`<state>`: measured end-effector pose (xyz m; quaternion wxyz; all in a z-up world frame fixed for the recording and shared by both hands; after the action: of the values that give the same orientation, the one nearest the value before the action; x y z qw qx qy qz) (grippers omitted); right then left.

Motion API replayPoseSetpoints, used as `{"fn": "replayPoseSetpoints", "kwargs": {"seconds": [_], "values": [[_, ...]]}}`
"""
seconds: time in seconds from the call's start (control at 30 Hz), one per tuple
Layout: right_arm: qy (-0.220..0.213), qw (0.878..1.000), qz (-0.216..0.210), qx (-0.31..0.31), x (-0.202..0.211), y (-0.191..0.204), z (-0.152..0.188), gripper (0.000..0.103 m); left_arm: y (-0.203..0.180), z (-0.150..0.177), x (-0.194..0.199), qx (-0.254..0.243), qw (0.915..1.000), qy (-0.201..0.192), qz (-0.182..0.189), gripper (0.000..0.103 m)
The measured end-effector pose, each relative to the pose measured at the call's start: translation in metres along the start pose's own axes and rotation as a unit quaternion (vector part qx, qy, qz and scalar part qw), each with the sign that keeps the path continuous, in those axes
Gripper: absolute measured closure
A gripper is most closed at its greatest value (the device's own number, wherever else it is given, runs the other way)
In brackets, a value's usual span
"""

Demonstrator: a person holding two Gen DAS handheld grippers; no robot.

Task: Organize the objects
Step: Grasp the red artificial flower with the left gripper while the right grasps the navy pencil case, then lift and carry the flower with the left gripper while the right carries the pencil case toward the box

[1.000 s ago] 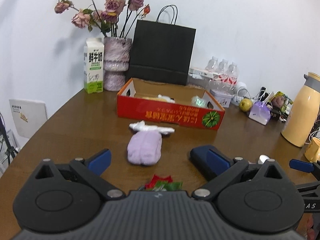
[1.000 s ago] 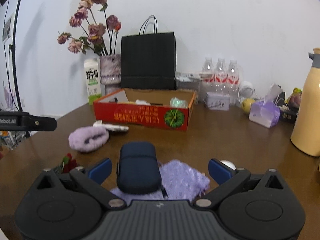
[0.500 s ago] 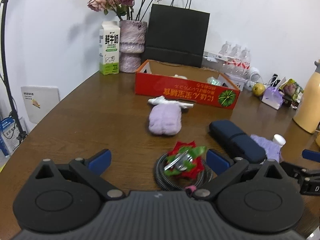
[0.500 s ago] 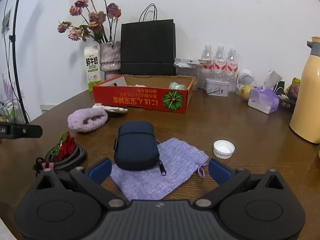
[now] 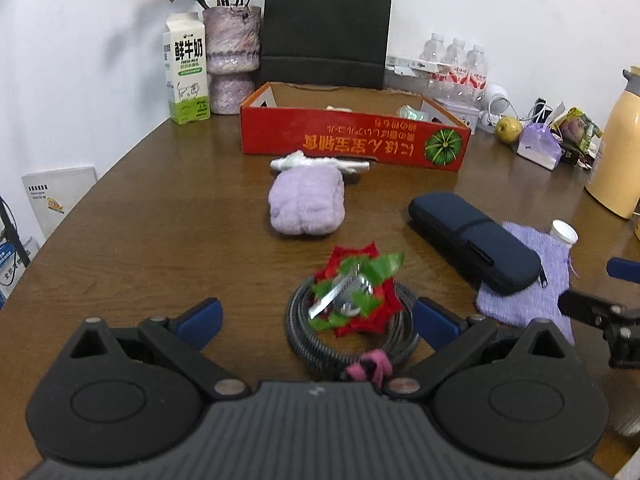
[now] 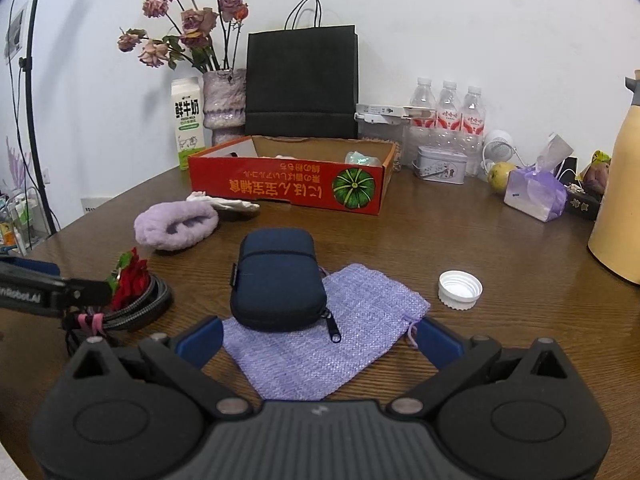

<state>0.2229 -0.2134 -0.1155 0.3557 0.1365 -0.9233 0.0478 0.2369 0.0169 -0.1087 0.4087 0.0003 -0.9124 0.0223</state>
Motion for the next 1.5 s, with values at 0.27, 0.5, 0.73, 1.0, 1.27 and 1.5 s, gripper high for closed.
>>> {"fn": "replayPoseSetpoints", "kwargs": {"seconds": [0.27, 0.5, 0.73, 1.0, 1.27, 1.5], "values": [[0.004, 1.0, -0.002, 0.006, -0.009, 0.005, -0.004, 0.0, -0.019, -0.013, -0.017, -0.029, 0.9995, -0.013, 0.006, 0.025], [0.011, 1.0, 0.0, 0.008, -0.017, 0.007, -0.006, 0.0, -0.019, -0.011, -0.023, -0.006, 0.9984, -0.018, 0.053, 0.065], [0.01, 1.0, 0.007, 0.012, -0.029, 0.007, -0.021, 0.0, -0.005, -0.024, -0.01, 0.022, 0.9965, -0.043, 0.068, 0.067], [0.021, 0.999, -0.002, 0.026, -0.061, 0.021, -0.051, 0.0, 0.006, -0.065, 0.008, 0.033, 0.9914, -0.107, 0.069, 0.067], [0.049, 0.998, -0.02, 0.017, -0.099, 0.029, -0.054, 0.0, 0.02, -0.066, -0.006, 0.058, 0.9869, -0.13, 0.075, 0.067], [0.056, 0.998, -0.032, -0.015, -0.106, 0.022, -0.052, 0.002, 0.029, -0.055, -0.009, 0.069, 0.9856, -0.125, 0.091, 0.067]]}}
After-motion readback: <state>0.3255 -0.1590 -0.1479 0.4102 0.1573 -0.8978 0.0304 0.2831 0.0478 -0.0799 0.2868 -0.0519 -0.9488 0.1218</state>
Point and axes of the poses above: each gripper's, at about its wrist camera, not at the fingertips, and x roughly against the way its jaws point, y to its left, z to its underside, the point moved 8 cm from there along -x, roughly the way its jaws point, and after that the axes turned 11 degrees about y, right-handed, at the moved point
